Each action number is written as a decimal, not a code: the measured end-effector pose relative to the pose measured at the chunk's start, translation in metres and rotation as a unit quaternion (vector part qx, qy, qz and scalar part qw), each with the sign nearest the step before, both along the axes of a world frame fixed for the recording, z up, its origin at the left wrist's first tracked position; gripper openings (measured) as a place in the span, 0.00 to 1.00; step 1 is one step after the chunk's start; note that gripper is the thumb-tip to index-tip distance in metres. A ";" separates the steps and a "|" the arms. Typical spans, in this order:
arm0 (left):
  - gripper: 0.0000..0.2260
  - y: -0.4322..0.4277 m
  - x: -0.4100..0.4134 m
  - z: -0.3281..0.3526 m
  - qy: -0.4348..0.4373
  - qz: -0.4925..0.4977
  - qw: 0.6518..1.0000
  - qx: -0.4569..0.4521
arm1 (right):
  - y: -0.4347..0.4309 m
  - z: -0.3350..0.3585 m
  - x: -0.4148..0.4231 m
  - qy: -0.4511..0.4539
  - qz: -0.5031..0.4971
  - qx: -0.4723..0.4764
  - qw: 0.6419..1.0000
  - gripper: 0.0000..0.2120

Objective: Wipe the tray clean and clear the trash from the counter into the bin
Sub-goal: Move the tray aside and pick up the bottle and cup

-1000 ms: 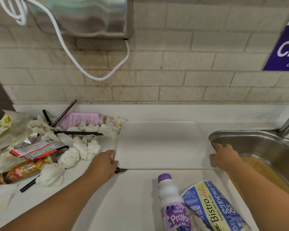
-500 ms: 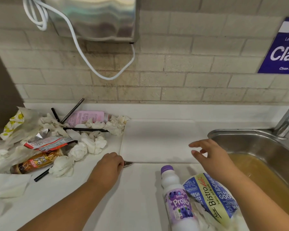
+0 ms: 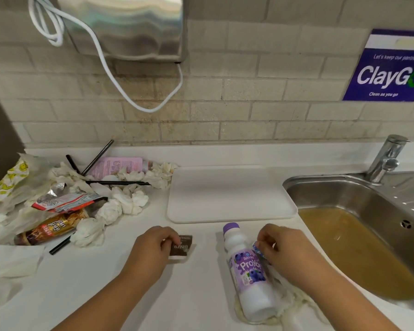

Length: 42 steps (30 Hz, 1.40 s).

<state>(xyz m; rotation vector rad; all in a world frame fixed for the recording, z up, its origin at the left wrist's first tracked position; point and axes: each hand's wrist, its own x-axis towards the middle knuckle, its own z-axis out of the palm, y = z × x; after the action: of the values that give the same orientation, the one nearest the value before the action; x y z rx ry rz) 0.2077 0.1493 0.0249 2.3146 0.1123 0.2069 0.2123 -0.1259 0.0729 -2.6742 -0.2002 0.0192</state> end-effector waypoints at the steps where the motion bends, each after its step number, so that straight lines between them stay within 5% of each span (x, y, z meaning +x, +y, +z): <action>1: 0.19 -0.005 -0.002 0.000 0.014 -0.010 1.000 0.000 | 0.006 -0.002 -0.005 0.007 -0.009 -0.004 1.000 0.08; 6: 0.14 -0.030 -0.011 0.002 0.107 -0.022 0.992 -0.066 | 0.030 -0.019 -0.023 0.061 -0.023 -0.025 0.998 0.26; 12: 0.03 -0.051 -0.019 0.002 0.157 -0.083 0.974 -0.140 | 0.031 -0.032 -0.030 0.066 -0.034 0.051 0.996 0.30; 16: 0.20 -0.067 -0.019 0.006 0.227 -0.107 0.920 -0.301 | 0.031 -0.030 -0.037 0.034 -0.021 0.131 0.991 0.29; 21: 0.17 -0.084 -0.019 0.009 0.222 -0.098 0.884 -0.400 | 0.031 -0.026 -0.042 0.030 0.019 0.149 0.988 0.29; 28: 0.29 -0.071 -0.014 0.019 0.118 -0.071 0.910 -0.391 | -0.024 -0.004 -0.016 -0.065 -0.063 0.115 0.989 0.15; 34: 0.11 -0.059 -0.013 0.029 0.053 -0.056 0.929 -0.362 | -0.063 -0.022 0.016 0.134 -0.154 -0.058 0.977 0.44; 42: 0.18 -0.048 -0.019 0.028 0.053 -0.055 0.927 -0.366 | -0.053 -0.026 0.027 0.215 -0.144 0.117 0.959 0.46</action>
<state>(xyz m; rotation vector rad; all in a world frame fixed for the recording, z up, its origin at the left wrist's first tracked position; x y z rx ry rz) 0.1884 0.1013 0.0529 1.5755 0.0929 -0.0227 0.2395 -0.1792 0.0472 -2.3673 0.3073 0.4521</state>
